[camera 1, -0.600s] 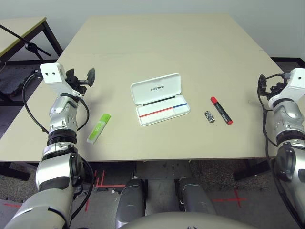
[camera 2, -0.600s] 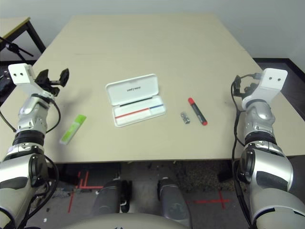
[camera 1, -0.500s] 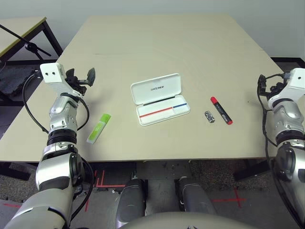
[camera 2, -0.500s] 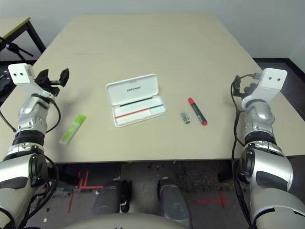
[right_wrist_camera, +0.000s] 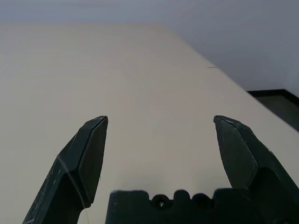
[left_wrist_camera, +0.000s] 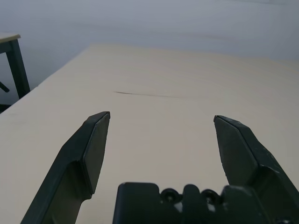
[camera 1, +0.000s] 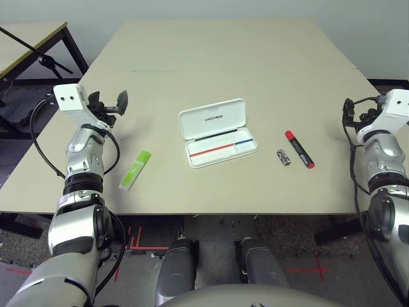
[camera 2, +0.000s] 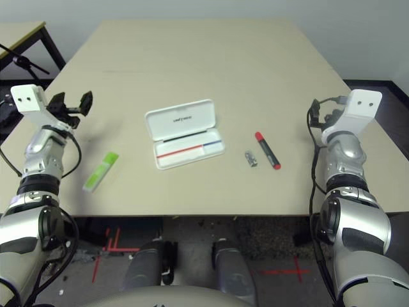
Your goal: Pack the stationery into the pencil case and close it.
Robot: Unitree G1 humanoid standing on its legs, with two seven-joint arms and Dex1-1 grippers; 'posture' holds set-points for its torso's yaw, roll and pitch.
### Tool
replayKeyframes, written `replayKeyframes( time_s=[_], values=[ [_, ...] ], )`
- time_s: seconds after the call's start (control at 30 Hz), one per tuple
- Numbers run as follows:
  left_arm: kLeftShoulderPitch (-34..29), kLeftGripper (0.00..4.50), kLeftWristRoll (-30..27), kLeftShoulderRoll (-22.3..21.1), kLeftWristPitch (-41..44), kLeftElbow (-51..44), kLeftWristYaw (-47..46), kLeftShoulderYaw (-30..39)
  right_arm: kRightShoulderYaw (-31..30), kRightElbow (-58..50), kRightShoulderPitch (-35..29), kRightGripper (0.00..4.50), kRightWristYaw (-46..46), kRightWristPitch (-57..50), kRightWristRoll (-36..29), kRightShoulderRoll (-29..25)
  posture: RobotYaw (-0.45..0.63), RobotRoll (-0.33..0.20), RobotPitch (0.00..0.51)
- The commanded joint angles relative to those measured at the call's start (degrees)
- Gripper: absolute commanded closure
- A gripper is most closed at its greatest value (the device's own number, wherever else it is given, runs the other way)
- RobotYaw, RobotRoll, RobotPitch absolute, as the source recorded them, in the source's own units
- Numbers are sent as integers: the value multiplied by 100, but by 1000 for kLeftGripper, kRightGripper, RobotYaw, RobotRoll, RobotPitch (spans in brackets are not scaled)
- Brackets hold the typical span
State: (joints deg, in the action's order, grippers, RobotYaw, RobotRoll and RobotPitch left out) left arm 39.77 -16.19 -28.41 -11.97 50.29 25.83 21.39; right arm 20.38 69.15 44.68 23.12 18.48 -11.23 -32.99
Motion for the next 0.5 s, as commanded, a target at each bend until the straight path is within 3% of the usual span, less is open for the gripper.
replayKeyframes(
  time_s=[0.03, 0.27, 0.5],
  values=[
    [-248, 14, -127, -102, 128, -413, 58, 75, -304, -264, 22, 0, 1025, -311, 74, -106, 17, 0, 55],
    [-846, 14, -118, -215, 533, -1403, 480, -145, -899, -1122, -285, 0, 3178, -1065, 93, -473, 17, 0, 51],
    [-1237, 14, -205, -373, 1313, -2580, 1282, -578, -1350, -2197, -710, 0, 4403, -1766, 53, -827, 6, 0, 57]
  ],
)
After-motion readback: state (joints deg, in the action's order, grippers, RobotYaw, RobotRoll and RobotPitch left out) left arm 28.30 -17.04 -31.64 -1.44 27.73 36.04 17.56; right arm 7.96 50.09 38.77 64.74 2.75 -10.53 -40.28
